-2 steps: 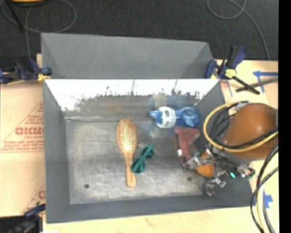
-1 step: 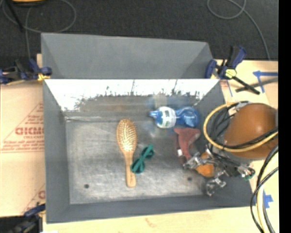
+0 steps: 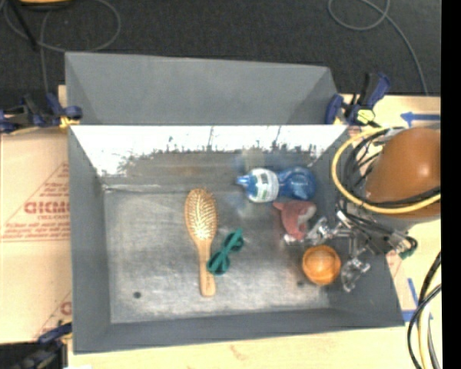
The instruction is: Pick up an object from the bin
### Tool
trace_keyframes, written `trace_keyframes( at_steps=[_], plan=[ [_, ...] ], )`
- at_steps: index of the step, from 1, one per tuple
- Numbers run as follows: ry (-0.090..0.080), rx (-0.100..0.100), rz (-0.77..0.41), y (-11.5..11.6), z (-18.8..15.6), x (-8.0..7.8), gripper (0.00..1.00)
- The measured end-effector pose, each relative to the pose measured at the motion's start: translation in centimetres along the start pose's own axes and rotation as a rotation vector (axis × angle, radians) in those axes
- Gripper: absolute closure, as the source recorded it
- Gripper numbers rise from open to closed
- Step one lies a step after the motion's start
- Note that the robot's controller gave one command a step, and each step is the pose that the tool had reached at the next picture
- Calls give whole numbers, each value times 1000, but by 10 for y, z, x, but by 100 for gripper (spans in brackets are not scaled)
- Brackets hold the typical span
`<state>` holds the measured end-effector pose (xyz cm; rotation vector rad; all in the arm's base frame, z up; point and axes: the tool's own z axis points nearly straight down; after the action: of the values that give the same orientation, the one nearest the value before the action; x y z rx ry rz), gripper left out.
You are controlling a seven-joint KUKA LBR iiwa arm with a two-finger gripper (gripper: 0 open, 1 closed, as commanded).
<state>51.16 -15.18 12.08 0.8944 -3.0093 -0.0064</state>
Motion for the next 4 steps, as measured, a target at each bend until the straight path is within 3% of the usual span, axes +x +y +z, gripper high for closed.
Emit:
trace_keyframes(
  at_steps=[1, 2, 3, 4],
  plan=[
    [-5, 5, -35, -6, -65, -24, 100],
    [-4, 5, -34, -6, -65, -24, 0],
    [-4, 4, -34, -6, -65, -23, 0],
    [-8, 11, -77, -22, -38, -44, 0]
  ],
)
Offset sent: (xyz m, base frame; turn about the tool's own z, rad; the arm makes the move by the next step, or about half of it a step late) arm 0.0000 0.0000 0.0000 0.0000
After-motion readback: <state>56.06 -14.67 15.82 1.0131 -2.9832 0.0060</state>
